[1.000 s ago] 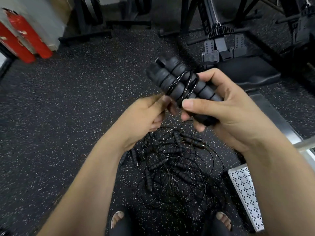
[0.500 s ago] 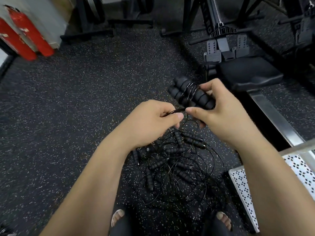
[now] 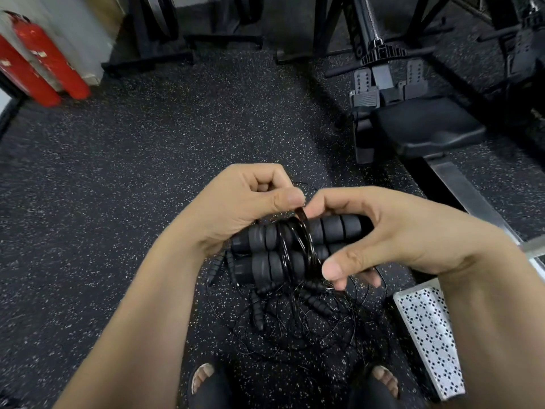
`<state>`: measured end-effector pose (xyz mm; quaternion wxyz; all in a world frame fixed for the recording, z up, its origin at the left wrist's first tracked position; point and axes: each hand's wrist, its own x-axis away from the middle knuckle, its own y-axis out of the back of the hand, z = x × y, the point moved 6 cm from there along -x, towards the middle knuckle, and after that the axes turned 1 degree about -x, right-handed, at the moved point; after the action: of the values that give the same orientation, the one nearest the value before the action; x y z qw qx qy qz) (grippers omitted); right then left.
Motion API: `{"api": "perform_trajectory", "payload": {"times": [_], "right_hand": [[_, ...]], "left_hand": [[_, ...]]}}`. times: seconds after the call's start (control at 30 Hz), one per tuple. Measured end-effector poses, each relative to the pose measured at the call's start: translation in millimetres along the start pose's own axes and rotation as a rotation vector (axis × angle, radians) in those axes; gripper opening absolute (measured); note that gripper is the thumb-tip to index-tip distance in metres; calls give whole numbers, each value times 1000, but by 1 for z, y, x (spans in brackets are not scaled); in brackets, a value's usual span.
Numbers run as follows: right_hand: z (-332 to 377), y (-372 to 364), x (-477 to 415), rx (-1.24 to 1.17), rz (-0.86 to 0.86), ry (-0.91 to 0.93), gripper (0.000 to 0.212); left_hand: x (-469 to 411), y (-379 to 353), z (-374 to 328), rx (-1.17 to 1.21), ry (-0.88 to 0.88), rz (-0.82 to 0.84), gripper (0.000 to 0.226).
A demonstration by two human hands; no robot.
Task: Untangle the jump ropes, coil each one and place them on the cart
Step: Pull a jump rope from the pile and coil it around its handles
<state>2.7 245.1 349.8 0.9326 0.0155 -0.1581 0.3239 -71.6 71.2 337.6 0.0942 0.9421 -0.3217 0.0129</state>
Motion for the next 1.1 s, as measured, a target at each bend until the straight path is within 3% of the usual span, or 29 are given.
{"api": "perform_trajectory", "payload": {"times": [0.13, 0.2, 0.23, 0.33, 0.4, 0.6, 0.73, 0.83, 0.97, 1.1], "right_hand": [[6, 1, -2, -125, -18, 159, 48], [12, 7, -4, -209, -91, 253, 48], [15, 10, -5, -253, -143, 296, 47], [17, 24, -7, -376, -367, 405, 41], [15, 35, -7, -400, -518, 452, 40], [-4, 55, -9, -174, -845, 447, 43], [-18, 62, -13, 188, -968, 261, 48], [-20, 60, -16, 463, -944, 97, 49], [-27, 54, -21, 653, -759, -146, 48], [-38, 37, -22, 406, -405, -242, 42]], "left_hand": [[-4, 9, 12, 94, 38, -68, 43], [-4, 8, 19, 182, 58, -151, 36], [-4, 6, 20, 156, 60, -180, 25], [-6, -8, 15, -27, 131, -165, 51], [-8, -17, 13, -134, 144, -111, 39], [-8, -25, 18, -362, 214, -12, 29], [-6, -20, 13, -461, 232, -31, 28], [-5, -14, 11, -540, 256, -53, 30], [-3, -5, 8, -563, 213, -68, 31], [-1, -1, 4, -479, 150, -44, 29]]}}
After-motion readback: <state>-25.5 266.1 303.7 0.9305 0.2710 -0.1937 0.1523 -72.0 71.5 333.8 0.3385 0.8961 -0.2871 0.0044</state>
